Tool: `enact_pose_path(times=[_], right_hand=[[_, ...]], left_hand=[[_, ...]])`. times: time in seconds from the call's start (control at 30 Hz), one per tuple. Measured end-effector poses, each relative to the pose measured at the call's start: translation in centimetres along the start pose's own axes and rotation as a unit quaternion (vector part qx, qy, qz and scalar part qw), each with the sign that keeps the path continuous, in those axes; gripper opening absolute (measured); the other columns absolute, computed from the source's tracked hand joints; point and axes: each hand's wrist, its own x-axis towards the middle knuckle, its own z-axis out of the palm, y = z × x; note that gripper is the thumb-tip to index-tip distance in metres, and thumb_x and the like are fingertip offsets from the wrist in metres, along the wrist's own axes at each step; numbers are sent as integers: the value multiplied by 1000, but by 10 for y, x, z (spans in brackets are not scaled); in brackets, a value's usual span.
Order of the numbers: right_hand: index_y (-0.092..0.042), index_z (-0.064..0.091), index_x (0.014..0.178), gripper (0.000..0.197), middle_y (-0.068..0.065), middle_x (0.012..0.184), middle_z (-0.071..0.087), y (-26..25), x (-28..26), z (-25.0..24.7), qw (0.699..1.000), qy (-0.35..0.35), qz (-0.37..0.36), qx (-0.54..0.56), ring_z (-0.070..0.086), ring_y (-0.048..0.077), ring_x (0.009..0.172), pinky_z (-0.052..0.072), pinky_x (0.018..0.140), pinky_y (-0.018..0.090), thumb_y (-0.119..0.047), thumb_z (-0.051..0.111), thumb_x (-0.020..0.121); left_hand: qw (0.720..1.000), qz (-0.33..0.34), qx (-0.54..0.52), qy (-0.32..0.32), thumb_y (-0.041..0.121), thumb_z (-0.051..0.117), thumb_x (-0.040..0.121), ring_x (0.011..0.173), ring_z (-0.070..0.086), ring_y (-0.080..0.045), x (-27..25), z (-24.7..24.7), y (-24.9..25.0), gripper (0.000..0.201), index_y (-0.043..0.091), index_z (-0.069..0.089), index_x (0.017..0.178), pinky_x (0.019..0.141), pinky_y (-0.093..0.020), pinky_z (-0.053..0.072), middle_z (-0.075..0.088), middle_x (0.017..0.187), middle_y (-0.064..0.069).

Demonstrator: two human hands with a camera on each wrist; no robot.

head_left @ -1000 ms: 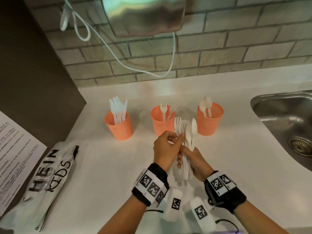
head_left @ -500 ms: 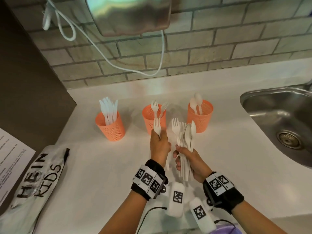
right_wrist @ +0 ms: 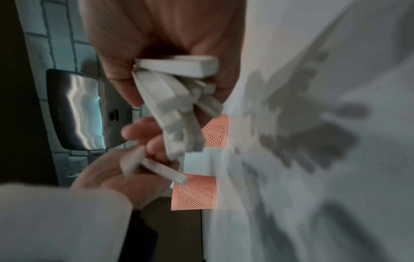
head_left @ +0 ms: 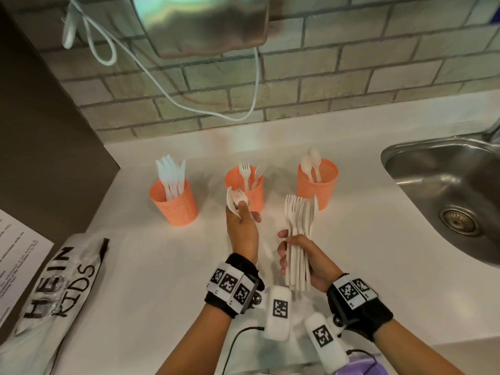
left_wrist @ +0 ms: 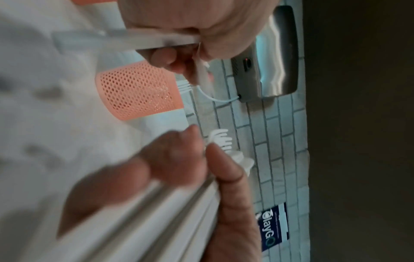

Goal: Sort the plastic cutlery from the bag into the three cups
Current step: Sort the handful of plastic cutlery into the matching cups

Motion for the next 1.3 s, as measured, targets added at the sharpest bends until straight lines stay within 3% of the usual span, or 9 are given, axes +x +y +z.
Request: enact_pose_path(times=[0.2, 0.37, 0.5, 0.63, 0.7, 0.83, 0.93, 1.03, 1.3], right_hand=[[-13, 59, 90, 41, 0, 48, 42, -1, -2, -7, 998, -59, 10, 36, 38, 11, 35, 41, 42, 22, -25, 72, 53], [-13, 58, 60, 15, -1, 47, 43, -3, -6, -8, 996, -83, 16, -21, 39, 10, 36, 41, 43, 23, -28, 58, 62], [-8, 49, 72, 28, 2, 51, 45, 0, -5, -11, 996, -65, 28, -60, 41, 11, 37, 40, 43, 24, -32, 60, 62], [-8, 50, 60, 32, 4, 48, 44, -1, -4, -15, 995, -51, 49, -77, 42, 13, 40, 41, 45, 23, -38, 59, 60], [-7, 51, 69, 32, 3, 51, 48, -3, -4, -16, 996, -39, 42, -63, 44, 13, 41, 41, 44, 23, -37, 60, 59], [-10, 50, 85, 28, 2, 56, 53, -6, -6, -18, 998, -22, 21, -55, 43, 13, 39, 39, 42, 22, -27, 56, 64], [-14, 49, 93, 38, 4, 56, 54, -4, -7, -18, 999, -29, 20, -34, 37, 11, 33, 36, 38, 18, -25, 58, 57], [-11, 53, 95, 44, 5, 52, 51, -3, -8, -19, 998, -50, 27, -9, 32, 9, 29, 32, 35, 15, -24, 56, 53], [-11, 68, 91, 46, -2, 43, 41, -11, -8, -20, 992, -116, 42, 23, 32, 6, 28, 28, 33, 12, -23, 66, 47]], left_hand=[[985, -102, 13, -136, 22, 64, 86, 33, 36, -4, -16, -4, 1, 15, 14, 54, 78, 36, -17, 27, 40, 52, 3], [985, -33, 56, -159, 18, 73, 78, 57, 64, -5, -31, 3, -1, 16, 13, 65, 92, 54, -21, 50, 63, 63, 2], [984, 9, 115, -134, 19, 71, 79, 77, 70, -22, -29, 6, -7, 22, 6, 64, 95, 80, -40, 56, 71, 86, -11], [984, -5, 102, -145, 10, 59, 86, 60, 66, -7, -24, 12, -7, 5, 10, 61, 82, 66, -28, 54, 66, 74, -2], [988, -8, 75, -136, 7, 51, 90, 57, 63, -8, -22, 14, -5, 17, 15, 58, 76, 57, -19, 49, 65, 71, 0], [995, -36, 16, -95, 10, 40, 95, 45, 58, -4, -13, 15, 0, 13, 8, 53, 96, 37, -14, 36, 65, 65, -3], [997, -54, -45, -39, 13, 38, 98, 37, 49, -1, -1, 13, 2, 14, 7, 47, 105, 40, -15, 39, 50, 58, -3], [993, -88, -76, -32, 16, 43, 97, 34, 45, -2, 7, 8, 5, 12, 11, 50, 89, 44, -17, 40, 38, 57, -2], [979, -131, -6, -157, 8, 62, 85, 36, 30, -4, -9, -7, 6, 13, 15, 54, 76, 36, -15, 26, 37, 57, 2]])
